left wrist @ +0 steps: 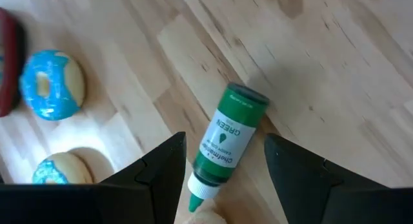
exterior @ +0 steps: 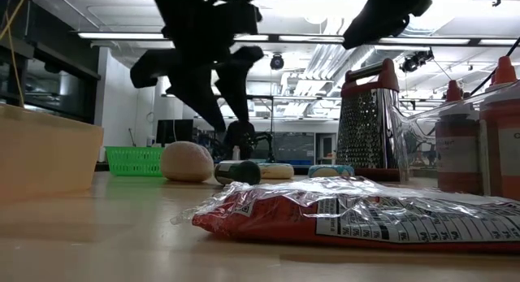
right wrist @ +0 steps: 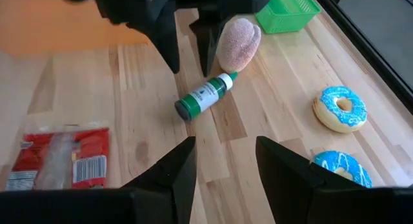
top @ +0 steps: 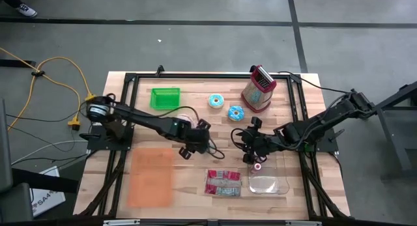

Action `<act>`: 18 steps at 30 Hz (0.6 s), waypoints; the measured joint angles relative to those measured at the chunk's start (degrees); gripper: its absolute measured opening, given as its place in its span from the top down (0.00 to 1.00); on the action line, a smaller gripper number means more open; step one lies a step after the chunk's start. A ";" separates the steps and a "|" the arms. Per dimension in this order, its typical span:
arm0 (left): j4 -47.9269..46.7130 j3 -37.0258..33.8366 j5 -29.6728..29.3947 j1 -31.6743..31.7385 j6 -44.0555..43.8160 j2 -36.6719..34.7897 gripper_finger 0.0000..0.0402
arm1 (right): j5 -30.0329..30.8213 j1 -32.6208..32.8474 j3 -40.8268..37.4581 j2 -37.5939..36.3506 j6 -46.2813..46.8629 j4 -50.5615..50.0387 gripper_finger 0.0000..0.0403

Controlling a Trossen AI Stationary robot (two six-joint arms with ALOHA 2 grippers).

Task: Pick & Place Food Item
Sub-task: Put the green paint bottle into the transparent bin

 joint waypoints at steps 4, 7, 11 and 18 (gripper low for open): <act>-5.54 5.37 0.17 -0.02 1.66 4.59 0.52 | -0.02 0.00 0.00 0.00 0.08 -0.82 0.63; -5.61 7.48 0.49 -0.02 4.05 7.08 0.55 | -0.02 0.00 0.02 0.00 0.32 -1.42 0.63; -5.84 8.55 0.18 -0.27 5.28 8.93 0.58 | -0.16 0.00 0.02 0.00 1.04 -2.19 0.63; -5.65 8.53 0.07 -0.85 6.29 10.00 0.59 | -1.40 0.00 0.02 0.00 1.60 -2.33 0.63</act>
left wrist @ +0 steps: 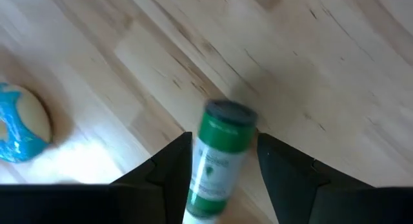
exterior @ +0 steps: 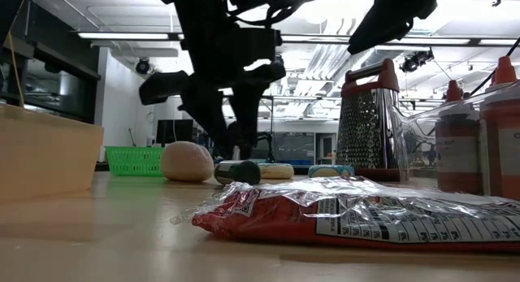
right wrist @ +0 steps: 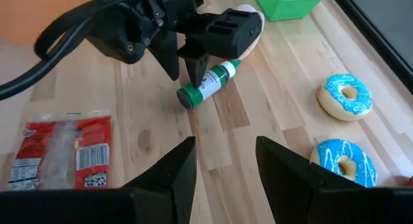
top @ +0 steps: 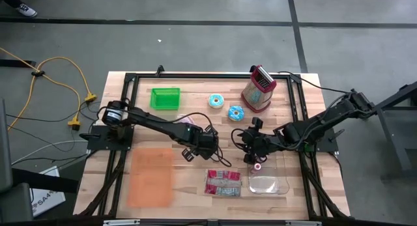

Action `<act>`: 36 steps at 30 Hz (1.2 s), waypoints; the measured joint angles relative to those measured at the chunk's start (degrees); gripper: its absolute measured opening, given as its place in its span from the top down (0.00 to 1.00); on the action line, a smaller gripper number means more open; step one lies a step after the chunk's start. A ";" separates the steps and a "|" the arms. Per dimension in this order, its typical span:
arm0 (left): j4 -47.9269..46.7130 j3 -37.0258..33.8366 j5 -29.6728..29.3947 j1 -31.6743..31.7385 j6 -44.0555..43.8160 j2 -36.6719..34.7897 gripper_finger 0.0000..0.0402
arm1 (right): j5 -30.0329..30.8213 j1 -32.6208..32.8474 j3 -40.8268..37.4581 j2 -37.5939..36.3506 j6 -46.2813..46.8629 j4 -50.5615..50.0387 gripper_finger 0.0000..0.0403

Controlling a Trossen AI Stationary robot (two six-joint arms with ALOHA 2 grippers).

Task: Pick & Place Food Item
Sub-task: Put the green paint bottle into the transparent bin

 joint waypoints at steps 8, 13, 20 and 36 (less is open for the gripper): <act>0.40 0.00 -0.04 0.00 -1.84 0.11 0.59 | -0.09 0.00 0.00 0.00 -0.01 -0.02 0.63; 0.52 0.00 0.04 0.02 -4.17 0.11 0.59 | -0.09 0.00 0.00 0.00 -0.01 -0.02 0.63; 0.52 0.00 0.61 0.02 -6.08 0.11 0.59 | -0.11 0.00 0.00 0.00 -0.01 -0.04 0.63; 0.04 -0.09 5.53 3.27 0.08 0.17 0.59 | -0.11 0.00 0.00 0.00 -0.03 -0.03 0.63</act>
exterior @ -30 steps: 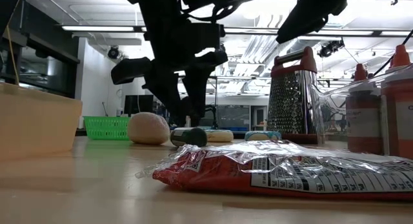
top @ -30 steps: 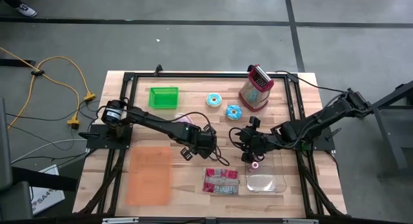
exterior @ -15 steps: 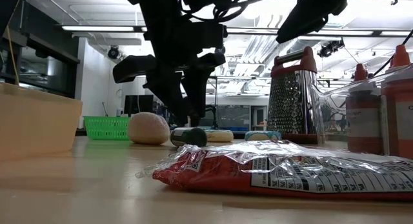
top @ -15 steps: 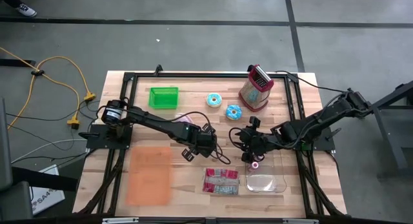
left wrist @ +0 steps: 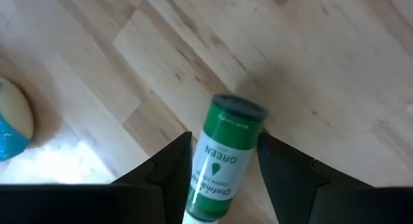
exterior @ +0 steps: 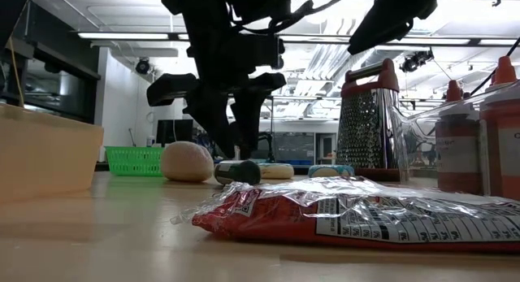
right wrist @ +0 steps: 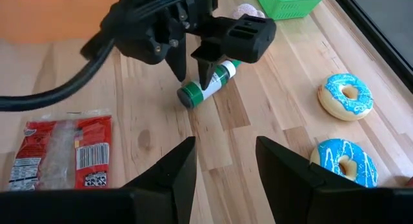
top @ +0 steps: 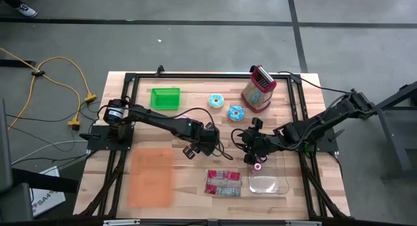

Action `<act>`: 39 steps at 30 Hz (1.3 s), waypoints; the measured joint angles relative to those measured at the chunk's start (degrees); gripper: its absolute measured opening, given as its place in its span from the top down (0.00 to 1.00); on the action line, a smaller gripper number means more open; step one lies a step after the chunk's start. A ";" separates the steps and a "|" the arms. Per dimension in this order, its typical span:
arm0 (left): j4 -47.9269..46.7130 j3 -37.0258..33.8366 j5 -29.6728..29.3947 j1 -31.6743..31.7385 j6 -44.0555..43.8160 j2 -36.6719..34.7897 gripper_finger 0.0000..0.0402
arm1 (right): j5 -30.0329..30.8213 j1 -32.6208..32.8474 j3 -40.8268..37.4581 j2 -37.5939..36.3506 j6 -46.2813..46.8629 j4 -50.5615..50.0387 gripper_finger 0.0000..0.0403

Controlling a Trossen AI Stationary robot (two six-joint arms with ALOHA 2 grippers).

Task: Pick & Place Food Item
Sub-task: Put the green paint bottle into the transparent bin

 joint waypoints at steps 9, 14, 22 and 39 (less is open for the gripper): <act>-0.63 -0.04 1.51 0.27 1.45 2.28 0.59 | 0.01 0.00 0.00 0.00 0.00 0.00 0.63; -0.76 0.07 1.45 0.44 1.65 2.92 0.59 | 0.02 0.00 0.00 0.00 0.00 0.01 0.63; -1.00 0.22 1.78 0.87 1.92 4.24 0.59 | 0.02 0.00 0.00 0.00 0.00 0.03 0.63; -1.35 0.15 5.99 1.97 1.12 5.40 0.59 | 0.02 0.02 0.00 0.00 0.02 0.03 0.63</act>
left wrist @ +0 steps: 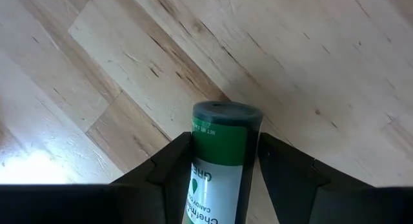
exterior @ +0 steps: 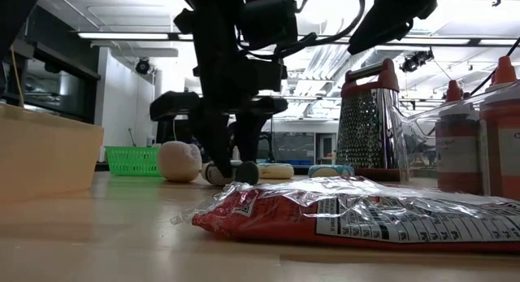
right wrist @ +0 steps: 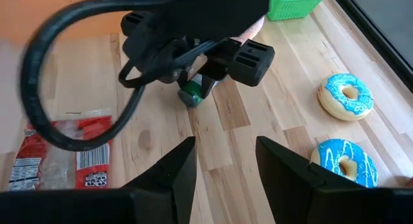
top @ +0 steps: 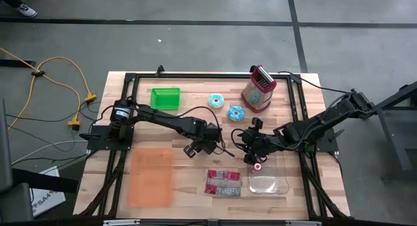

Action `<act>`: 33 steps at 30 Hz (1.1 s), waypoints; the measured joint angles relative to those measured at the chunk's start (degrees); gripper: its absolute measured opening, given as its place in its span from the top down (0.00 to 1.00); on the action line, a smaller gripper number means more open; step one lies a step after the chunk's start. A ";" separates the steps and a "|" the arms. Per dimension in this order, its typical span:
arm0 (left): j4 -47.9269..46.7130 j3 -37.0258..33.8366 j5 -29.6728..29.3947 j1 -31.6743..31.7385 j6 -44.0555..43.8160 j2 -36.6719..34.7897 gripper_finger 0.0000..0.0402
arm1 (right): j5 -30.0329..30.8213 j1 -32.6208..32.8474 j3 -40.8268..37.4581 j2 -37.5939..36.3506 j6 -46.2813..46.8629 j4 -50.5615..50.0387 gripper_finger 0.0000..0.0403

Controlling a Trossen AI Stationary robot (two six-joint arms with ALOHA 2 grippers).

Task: Pick & Place Food Item
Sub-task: Put the green paint bottle into the transparent bin

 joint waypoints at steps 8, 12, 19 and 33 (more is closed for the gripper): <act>0.35 -0.09 0.81 1.02 -0.20 0.13 0.59 | 0.00 -0.02 0.00 0.00 0.20 0.02 0.63; 0.47 -0.11 0.53 1.02 -0.22 0.13 0.59 | 0.00 -0.01 0.00 0.00 0.22 0.02 0.63; 0.72 -0.15 -1.29 0.99 -1.21 0.13 0.59 | 0.00 0.00 -0.02 0.00 0.22 0.04 0.63; 1.24 -0.15 3.57 1.10 -1.46 0.17 0.59 | -0.02 0.00 -0.02 0.00 0.24 0.06 0.63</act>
